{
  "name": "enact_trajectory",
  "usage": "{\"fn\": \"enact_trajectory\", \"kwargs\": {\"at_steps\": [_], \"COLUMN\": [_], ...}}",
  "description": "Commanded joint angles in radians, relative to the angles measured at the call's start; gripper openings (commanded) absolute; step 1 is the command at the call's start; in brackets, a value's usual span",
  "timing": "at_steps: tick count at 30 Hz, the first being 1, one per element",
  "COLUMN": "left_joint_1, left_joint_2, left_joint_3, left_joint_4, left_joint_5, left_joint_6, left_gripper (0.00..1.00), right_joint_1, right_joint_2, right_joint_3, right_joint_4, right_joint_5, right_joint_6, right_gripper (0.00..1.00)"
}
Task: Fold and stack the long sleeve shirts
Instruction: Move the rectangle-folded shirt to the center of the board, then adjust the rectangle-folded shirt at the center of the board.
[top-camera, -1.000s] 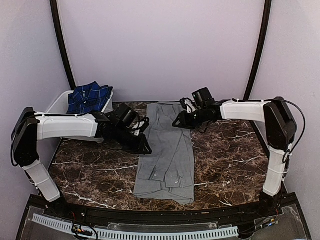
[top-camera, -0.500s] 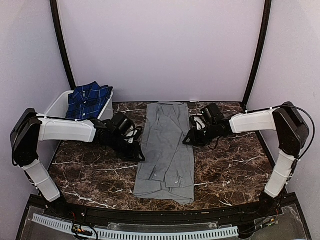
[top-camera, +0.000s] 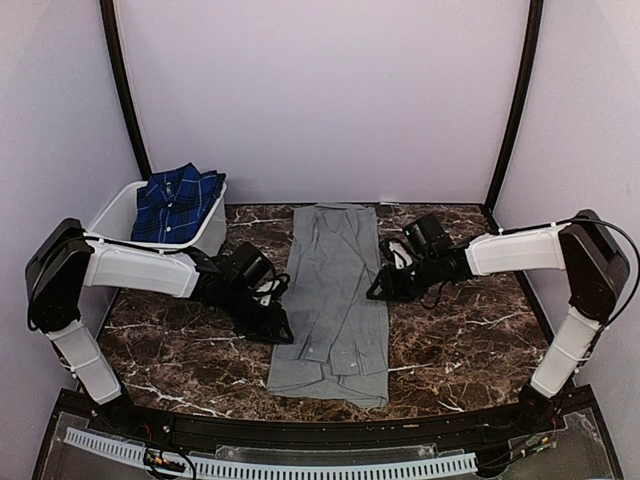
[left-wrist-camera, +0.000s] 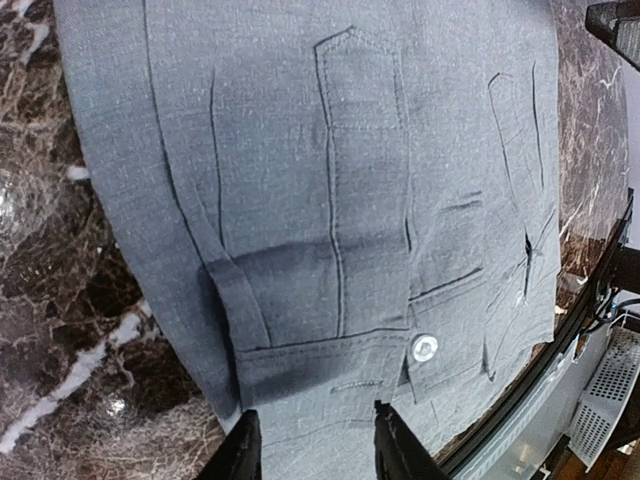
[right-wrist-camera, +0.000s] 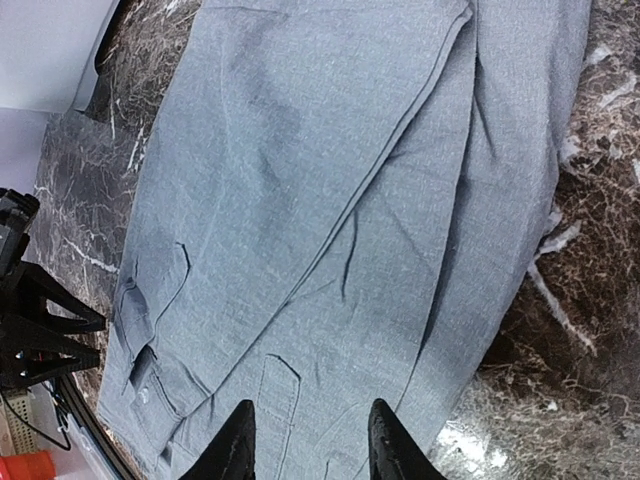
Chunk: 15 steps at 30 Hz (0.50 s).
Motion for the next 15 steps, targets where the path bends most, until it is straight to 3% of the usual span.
{"fn": "enact_trajectory", "kwargs": {"at_steps": [1,15], "left_joint_1": [-0.018,-0.048], "left_joint_2": [0.013,0.035], "left_joint_3": [0.002,0.006], "left_joint_4": [-0.027,-0.062], "left_joint_5": [-0.028,-0.054], "left_joint_6": [-0.001,0.007], "left_gripper": [0.40,0.42], "right_joint_1": [0.016,0.016], "right_joint_2": [-0.040,-0.030], "right_joint_3": [-0.034,-0.045], "right_joint_4": [-0.003,0.005], "right_joint_5": [0.013,0.005], "right_joint_6": [0.006,0.008], "right_gripper": [0.36,0.35]}}
